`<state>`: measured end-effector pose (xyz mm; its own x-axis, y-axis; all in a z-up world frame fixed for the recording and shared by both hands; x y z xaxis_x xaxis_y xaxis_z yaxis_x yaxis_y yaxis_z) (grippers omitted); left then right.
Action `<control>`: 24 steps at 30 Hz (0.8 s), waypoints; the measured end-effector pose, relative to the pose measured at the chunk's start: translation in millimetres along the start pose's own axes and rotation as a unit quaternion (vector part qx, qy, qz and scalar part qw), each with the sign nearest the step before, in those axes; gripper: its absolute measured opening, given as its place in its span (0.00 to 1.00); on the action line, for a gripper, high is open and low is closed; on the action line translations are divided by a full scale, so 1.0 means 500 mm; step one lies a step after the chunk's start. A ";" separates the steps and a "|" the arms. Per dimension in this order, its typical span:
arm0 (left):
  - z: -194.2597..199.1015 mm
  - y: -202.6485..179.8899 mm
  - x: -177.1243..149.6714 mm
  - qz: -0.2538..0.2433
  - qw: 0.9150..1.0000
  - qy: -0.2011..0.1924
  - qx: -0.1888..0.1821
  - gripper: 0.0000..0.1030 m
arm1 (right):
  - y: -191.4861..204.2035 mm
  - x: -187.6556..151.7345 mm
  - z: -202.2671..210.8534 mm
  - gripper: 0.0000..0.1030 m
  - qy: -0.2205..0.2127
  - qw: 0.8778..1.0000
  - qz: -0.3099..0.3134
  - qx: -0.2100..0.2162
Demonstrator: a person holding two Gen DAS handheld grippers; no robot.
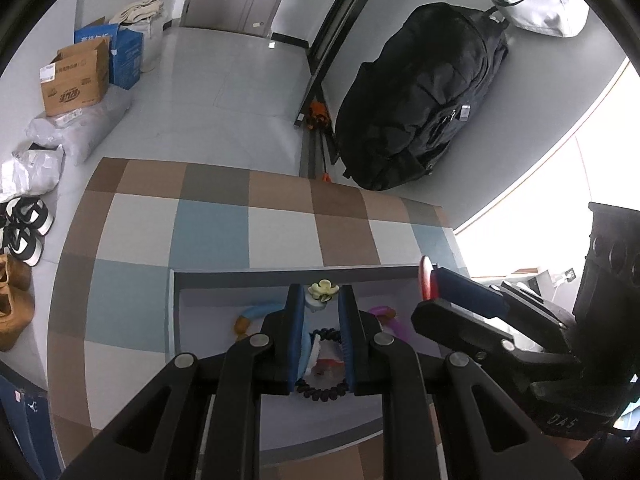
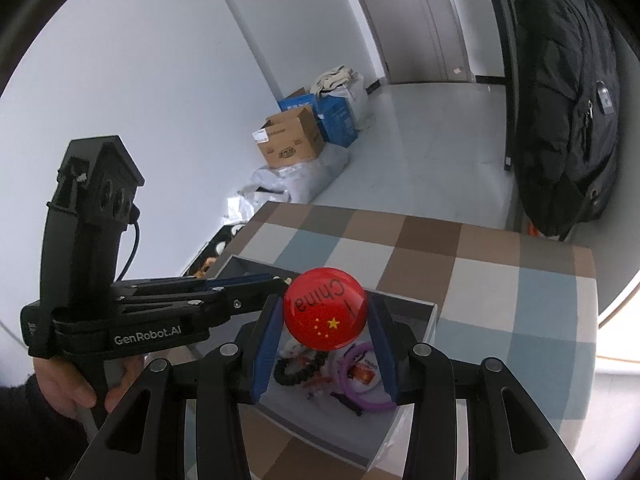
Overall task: Organize jewelry
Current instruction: 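Open both tools to drop the badge and flower charm into the box, then withdraw both tools from the box toward the doll and hair tie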
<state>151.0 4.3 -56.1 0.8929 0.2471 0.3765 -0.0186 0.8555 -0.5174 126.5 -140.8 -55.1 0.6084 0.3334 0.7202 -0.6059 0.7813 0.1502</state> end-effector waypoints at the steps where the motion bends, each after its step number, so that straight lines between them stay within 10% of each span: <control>1: 0.000 0.001 0.001 0.001 1.000 0.000 0.000 0.13 | -0.001 -0.001 -0.001 0.41 0.001 1.000 -0.003 0.000; 6: 0.002 0.000 0.001 0.007 1.000 0.008 -0.005 0.21 | -0.009 -0.004 0.012 0.53 -0.006 1.000 -0.013 -0.001; 10: 0.022 0.001 0.002 0.018 0.999 -0.017 -0.023 0.58 | -0.010 -0.005 0.031 0.67 -0.024 1.000 -0.013 -0.005; 24: 0.055 -0.023 -0.017 -0.017 0.999 -0.046 -0.006 0.61 | -0.010 -0.021 0.062 0.90 -0.042 0.999 -0.025 -0.017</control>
<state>131.1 4.7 -32.0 0.8480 0.2595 0.4621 0.0169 0.8582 -0.5130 107.5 -164.5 -42.3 0.5910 0.2488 0.7673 -0.5567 0.8142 0.1648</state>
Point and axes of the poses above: each gripper's, at about its wrist camera, not at the fingertips, and z roughly against the way its jaws point, y to its left, x to its top, the point moved 1 cm from there along -z, roughly the way its jaws point, and after that the axes turned 15 degrees about z, right-handed, at the moved point
